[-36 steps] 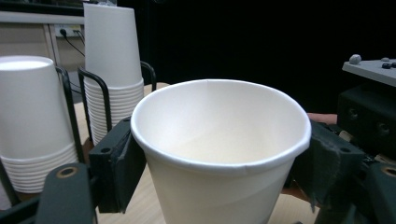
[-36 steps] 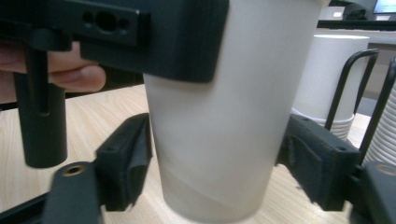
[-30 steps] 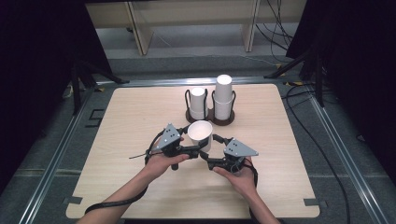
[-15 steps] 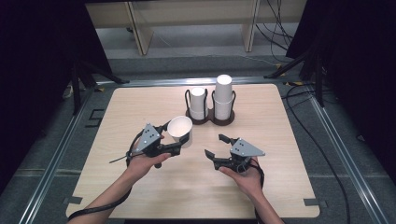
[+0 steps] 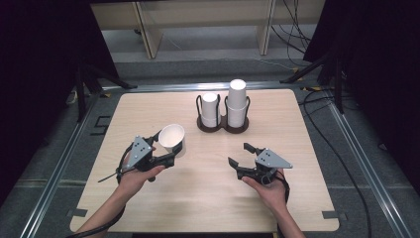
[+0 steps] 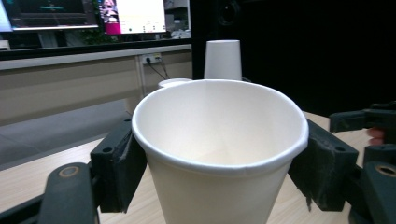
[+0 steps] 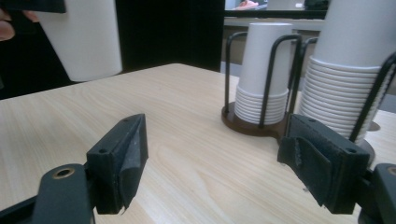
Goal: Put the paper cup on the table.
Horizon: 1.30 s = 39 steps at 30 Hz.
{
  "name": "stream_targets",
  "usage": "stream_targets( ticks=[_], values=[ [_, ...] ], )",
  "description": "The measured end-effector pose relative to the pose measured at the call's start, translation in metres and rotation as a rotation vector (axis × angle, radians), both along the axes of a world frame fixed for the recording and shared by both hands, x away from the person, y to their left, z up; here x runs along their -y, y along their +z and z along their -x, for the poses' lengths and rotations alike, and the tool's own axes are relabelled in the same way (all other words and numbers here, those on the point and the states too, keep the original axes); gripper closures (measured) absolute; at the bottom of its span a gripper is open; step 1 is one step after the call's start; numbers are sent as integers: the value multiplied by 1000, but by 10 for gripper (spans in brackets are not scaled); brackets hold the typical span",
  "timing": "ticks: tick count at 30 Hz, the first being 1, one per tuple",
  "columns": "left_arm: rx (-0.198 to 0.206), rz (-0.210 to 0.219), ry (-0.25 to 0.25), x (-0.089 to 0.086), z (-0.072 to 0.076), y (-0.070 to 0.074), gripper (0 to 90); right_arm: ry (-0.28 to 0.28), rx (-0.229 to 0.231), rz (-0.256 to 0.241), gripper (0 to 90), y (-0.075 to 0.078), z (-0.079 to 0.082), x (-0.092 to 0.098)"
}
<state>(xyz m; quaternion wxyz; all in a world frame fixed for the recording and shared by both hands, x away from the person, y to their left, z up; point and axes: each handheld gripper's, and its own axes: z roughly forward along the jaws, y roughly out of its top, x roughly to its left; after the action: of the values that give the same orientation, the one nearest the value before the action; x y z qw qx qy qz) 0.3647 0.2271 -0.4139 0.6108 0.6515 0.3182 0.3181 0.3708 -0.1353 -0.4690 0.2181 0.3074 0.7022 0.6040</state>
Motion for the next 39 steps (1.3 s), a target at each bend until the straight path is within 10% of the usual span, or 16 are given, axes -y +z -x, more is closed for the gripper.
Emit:
stream_targets(
  ticks=[19, 39],
  values=[
    [-13, -31, 235, -63, 17, -33, 249, -47, -6, -25, 228, -3, 0, 8],
    [-88, -23, 329, -87, 18, -67, 248, -42, -10, -24, 231, -5, -1, 10]
  ],
)
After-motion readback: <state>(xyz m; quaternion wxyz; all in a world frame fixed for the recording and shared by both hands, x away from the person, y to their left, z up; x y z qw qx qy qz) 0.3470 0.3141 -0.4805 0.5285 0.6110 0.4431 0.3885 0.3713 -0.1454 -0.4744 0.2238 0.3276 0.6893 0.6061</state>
